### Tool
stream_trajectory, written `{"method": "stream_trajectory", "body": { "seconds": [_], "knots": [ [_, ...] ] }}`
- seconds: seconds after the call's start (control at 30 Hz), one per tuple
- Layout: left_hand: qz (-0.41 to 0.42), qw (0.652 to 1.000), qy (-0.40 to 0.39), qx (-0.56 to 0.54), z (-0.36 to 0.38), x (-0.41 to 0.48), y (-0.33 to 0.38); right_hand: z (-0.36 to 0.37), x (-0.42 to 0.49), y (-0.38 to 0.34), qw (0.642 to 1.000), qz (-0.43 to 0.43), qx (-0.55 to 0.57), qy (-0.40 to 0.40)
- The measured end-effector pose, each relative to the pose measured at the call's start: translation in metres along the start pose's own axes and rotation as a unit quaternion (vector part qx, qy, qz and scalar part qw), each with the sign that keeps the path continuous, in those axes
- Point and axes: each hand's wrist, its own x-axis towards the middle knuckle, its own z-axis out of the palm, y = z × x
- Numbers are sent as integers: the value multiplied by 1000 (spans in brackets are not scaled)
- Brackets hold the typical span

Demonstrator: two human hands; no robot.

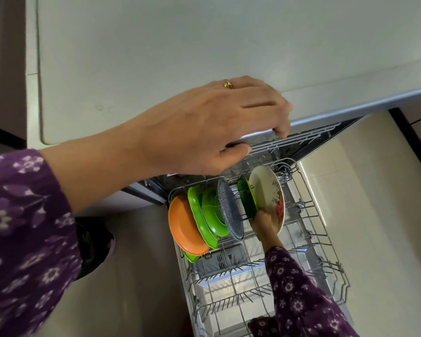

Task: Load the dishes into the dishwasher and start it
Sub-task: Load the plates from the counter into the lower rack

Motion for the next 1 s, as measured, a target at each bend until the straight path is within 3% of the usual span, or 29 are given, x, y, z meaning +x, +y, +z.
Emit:
{"method": "stream_trajectory", "body": {
  "seconds": [0.17, 0.57, 0.77, 1.0],
  "knots": [
    [4, 1000, 8, 1, 1, -1, 1, -4, -27, -18, 1000, 6, 14, 23],
    [-12, 1000, -11, 12, -8, -4, 13, -36, -164, -71, 995, -89, 46, 24],
    [-147, 989, -8, 24, -36, -51, 46, -63, -258, -117, 977, -190, 60, 74],
    [-316, 946, 75, -13, -123, -233, 73, -74, -372, -214, 947, -278, 120, 107]
  ]
}}
